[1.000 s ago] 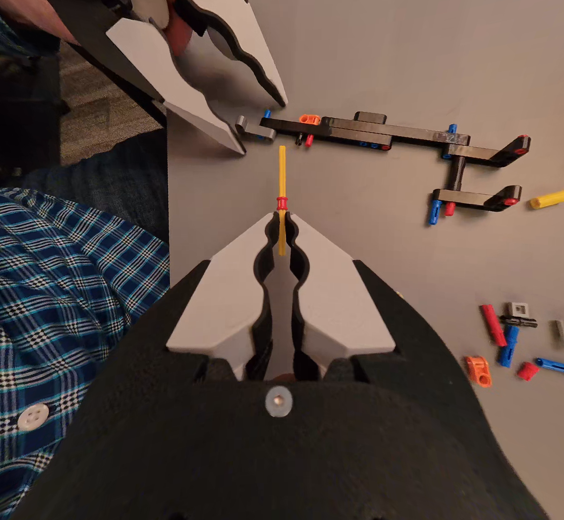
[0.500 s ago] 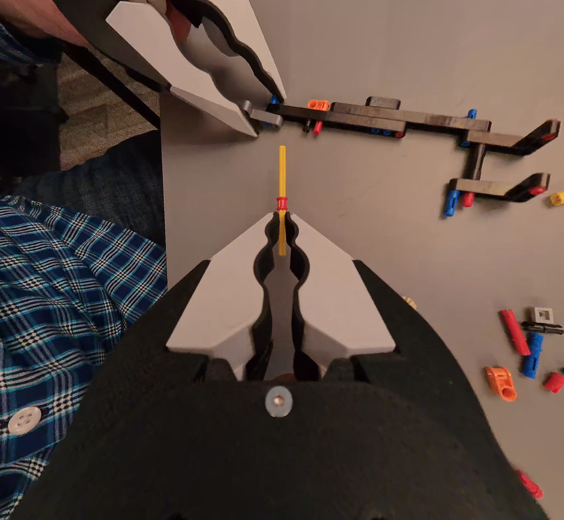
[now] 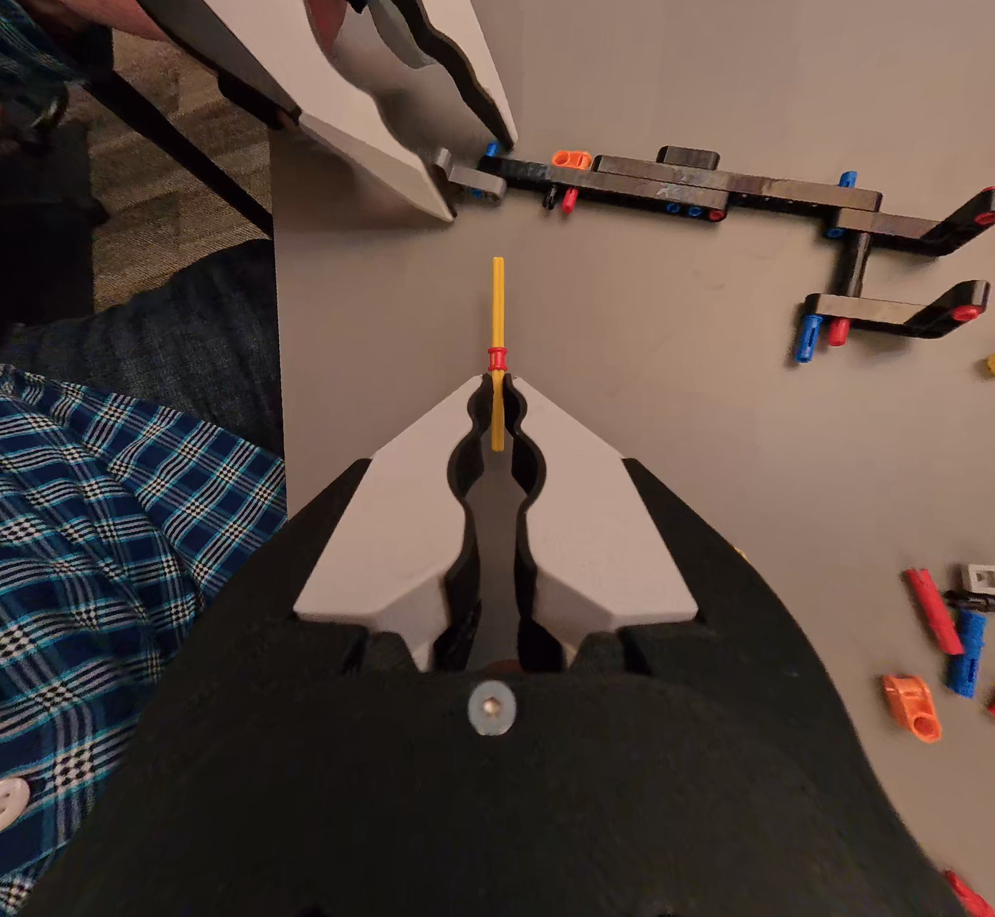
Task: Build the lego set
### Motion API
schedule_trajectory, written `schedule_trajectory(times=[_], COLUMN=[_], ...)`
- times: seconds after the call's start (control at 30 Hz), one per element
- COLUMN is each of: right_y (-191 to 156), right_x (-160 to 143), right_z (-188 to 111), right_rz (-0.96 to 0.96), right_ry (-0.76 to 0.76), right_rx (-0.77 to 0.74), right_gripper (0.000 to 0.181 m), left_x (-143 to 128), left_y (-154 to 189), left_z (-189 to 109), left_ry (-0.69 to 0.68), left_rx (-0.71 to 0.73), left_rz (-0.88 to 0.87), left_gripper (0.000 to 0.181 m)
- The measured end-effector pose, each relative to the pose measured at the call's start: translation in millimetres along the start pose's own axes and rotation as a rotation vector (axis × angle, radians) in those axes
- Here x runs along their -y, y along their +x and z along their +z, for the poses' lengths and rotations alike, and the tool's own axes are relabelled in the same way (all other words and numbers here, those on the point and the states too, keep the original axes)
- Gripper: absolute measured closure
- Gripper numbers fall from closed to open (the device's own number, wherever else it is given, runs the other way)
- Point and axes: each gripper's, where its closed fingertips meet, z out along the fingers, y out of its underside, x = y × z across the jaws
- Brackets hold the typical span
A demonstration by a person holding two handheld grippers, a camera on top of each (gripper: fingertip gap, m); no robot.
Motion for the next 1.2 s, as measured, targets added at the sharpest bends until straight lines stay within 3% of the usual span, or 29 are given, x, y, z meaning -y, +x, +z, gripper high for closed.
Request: schedule_trajectory(times=[0.03, 0.17, 0.3, 0.43, 0.63, 0.77, 0.9, 1.07, 1.2], right_y=[0.3, -0.8, -4.8, -5.2, -12.1, -10.8, -11.0, -16.1, -14.9], right_x=[1.2, 6.7, 15.4, 20.5, 27.9, 24.7, 16.6, 3.9, -1.7], right_z=[-0.8, -3.5, -8.5, -12.1, -17.0, -17.9, -15.0, -3.2, 2.4], right_rz=[0.004, 0.037, 0.08, 0.081, 0.02, -0.032, -0.068, -0.041, -0.009], right_ry=[0.007, 0.047, 0.102, 0.126, 0.169, 0.141, 0.087, 0.03, 0.008], right_rx=[0.0, 0.02, 0.056, 0.06, 0.057, 0.019, -0.011, 0.009, 0.005], right_gripper=[0.179, 0.18, 0.179, 0.179, 0.179, 0.179, 0.179, 0.179, 0.179], left_x=[-0.5, -0.9, 18.5, 26.8, 32.6, 35.6, 20.1, -1.6, -4.1], left_y=[0.1, -2.2, -1.6, -0.2, 10.3, 9.6, 5.0, 9.3, 11.5], left_z=[-0.4, -2.5, -18.0, -30.5, -36.2, -40.8, -44.3, -40.9, -32.5], left_ry=[0.001, 0.004, 0.097, 0.115, 0.154, 0.16, 0.108, 0.06, 0.038], left_rx=[-0.002, 0.031, 0.088, 0.124, 0.06, 0.074, 0.106, 0.11, 0.108], left_rz=[0.001, 0.001, 0.0, 0.029, -0.054, -0.085, -0.12, -0.144, -0.134], left_gripper=[0.141, 0.122, 0.101, 0.102, 0.119, 0.112, 0.105, 0.114, 0.114])
